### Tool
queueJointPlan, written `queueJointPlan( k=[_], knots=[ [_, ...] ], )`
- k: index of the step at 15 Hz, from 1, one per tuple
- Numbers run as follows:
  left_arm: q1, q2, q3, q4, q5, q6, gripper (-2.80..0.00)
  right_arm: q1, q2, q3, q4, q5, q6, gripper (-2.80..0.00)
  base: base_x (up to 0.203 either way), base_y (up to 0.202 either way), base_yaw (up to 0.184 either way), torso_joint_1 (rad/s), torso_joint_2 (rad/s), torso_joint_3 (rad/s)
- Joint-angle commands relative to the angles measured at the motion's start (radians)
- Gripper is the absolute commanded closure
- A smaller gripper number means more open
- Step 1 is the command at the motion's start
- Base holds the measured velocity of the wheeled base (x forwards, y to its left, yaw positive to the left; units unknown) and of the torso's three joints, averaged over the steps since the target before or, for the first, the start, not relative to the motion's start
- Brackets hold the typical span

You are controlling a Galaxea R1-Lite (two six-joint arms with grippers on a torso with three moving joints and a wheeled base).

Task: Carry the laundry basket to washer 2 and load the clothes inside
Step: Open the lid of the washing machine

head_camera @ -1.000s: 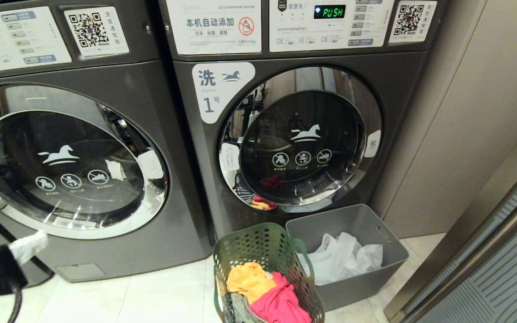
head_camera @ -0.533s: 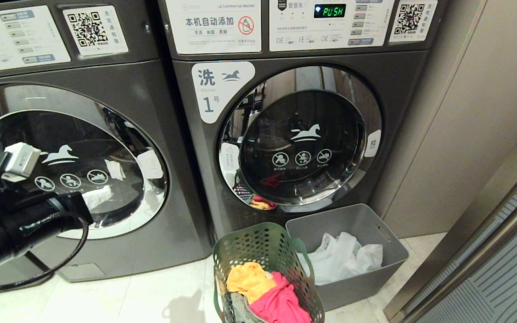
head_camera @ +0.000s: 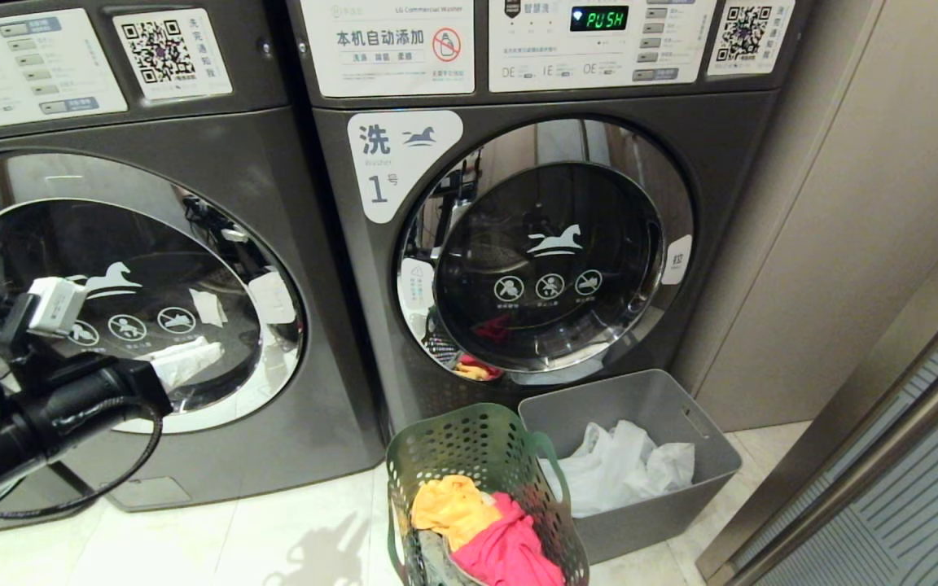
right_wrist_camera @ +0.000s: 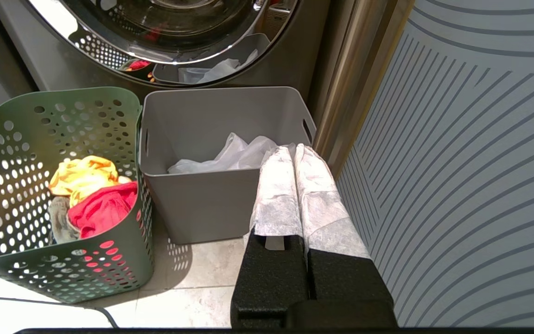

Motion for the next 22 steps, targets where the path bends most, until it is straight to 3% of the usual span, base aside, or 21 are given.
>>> queueJointPlan(
  k=[1, 4, 8, 14, 18, 22],
  knots=[
    [0.038, 0.046, 0.012, -0.014, -0.022, 0.037, -2.80, 0.000, 0.001, 0.000, 0.000, 0.000, -0.001, 0.00, 0.000, 0.000, 0.000, 0.000, 0.00, 0.000],
    [0.140, 0.216, -0.077, -0.107, -0.188, 0.128, -2.80, 0.000, 0.001, 0.000, 0.000, 0.000, -0.001, 0.00, 0.000, 0.000, 0.000, 0.000, 0.00, 0.000],
    [0.168, 0.357, -0.252, -0.156, -0.231, 0.219, -2.80, 0.000, 0.001, 0.000, 0.000, 0.000, -0.001, 0.00, 0.000, 0.000, 0.000, 0.000, 0.00, 0.000],
    [0.127, 0.495, -0.395, -0.170, -0.221, 0.262, -2.80, 0.000, 0.001, 0.000, 0.000, 0.000, -0.001, 0.00, 0.000, 0.000, 0.000, 0.000, 0.00, 0.000],
    [0.058, 0.591, -0.528, -0.163, -0.166, 0.261, -2.80, 0.000, 0.001, 0.000, 0.000, 0.000, -0.001, 0.00, 0.000, 0.000, 0.000, 0.000, 0.00, 0.000],
    [0.037, 0.664, -0.607, -0.160, -0.082, 0.254, -2.80, 0.000, 0.001, 0.000, 0.000, 0.000, -0.001, 0.00, 0.000, 0.000, 0.000, 0.000, 0.00, 0.000]
  ],
)
